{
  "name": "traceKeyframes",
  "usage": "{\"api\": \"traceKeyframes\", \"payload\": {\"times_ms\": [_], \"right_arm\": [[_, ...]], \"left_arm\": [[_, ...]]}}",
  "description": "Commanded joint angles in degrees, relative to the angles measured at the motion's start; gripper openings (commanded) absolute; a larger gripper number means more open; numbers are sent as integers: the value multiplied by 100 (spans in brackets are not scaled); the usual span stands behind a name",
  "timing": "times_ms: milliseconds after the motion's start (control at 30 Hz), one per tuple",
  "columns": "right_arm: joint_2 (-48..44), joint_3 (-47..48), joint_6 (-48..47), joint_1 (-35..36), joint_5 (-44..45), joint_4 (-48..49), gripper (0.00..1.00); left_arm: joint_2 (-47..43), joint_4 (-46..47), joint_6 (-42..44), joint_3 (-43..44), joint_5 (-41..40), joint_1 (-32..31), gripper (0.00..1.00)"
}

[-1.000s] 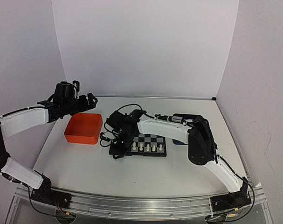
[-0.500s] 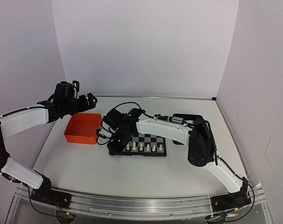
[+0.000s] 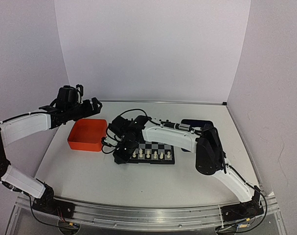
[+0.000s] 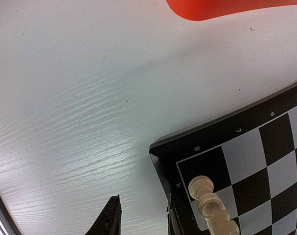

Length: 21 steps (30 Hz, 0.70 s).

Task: Set up the chess pieces on the board
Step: Adjust the chess piece on the chessboard.

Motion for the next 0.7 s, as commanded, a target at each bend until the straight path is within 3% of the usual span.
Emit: {"api": "traceKeyframes", "payload": {"times_ms": [0,667], "right_arm": [[180,199,-147,-17,84,70,30],[401,418,-538,-61,213,142,30]], "left_arm": [[-129,133,107,59,-48,26,100],[-119,145,107,39,-35,30,100]]}}
